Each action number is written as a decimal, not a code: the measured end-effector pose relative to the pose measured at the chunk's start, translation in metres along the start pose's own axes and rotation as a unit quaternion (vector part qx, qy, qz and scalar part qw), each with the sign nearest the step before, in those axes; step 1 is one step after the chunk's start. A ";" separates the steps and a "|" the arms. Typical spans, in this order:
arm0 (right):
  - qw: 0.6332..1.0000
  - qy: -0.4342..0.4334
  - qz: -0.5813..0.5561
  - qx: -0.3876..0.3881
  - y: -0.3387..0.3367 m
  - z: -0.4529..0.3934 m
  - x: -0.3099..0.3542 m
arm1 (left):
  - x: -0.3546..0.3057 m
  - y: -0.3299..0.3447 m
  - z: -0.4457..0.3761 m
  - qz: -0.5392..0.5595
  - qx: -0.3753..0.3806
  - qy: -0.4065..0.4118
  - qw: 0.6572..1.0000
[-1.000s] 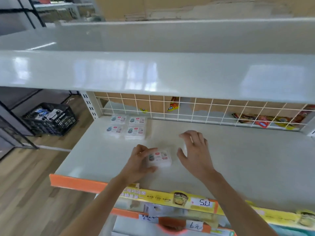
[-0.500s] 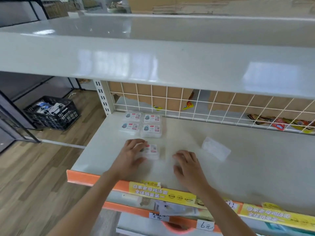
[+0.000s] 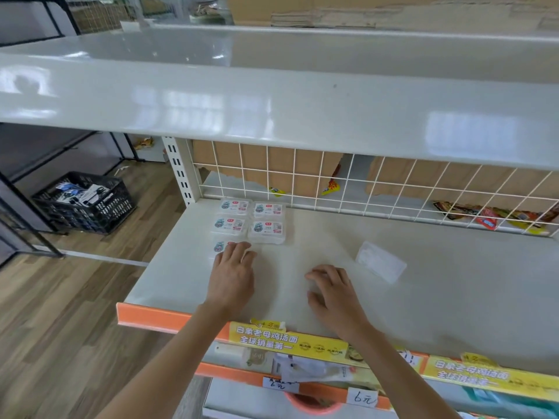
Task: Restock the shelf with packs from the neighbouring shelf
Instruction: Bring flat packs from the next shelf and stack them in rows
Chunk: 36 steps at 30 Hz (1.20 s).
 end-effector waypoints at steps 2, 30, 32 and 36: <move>1.000 -0.002 -0.002 0.001 0.000 0.000 0.000 | 0.004 0.001 -0.002 -0.013 -0.014 -0.025 1.000; 0.978 0.097 -0.180 0.032 -0.018 0.001 0.002 | -0.069 0.013 0.006 0.337 0.115 0.078 0.931; 0.979 0.094 -0.180 0.000 -0.017 0.005 0.002 | -0.069 0.013 0.005 0.338 0.116 0.067 0.932; 0.966 0.082 -0.246 0.012 -0.019 0.008 -0.001 | -0.067 0.006 0.003 0.343 0.089 -0.002 0.935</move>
Point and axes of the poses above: each hand's wrist, its own z-axis away from the middle knuckle, its own y-axis out of the palm, x = y × z, the point moved 2 cm from there along -z, towards the middle knuckle, and after that the axes turned 4 degrees about y, right-handed, at the moved point
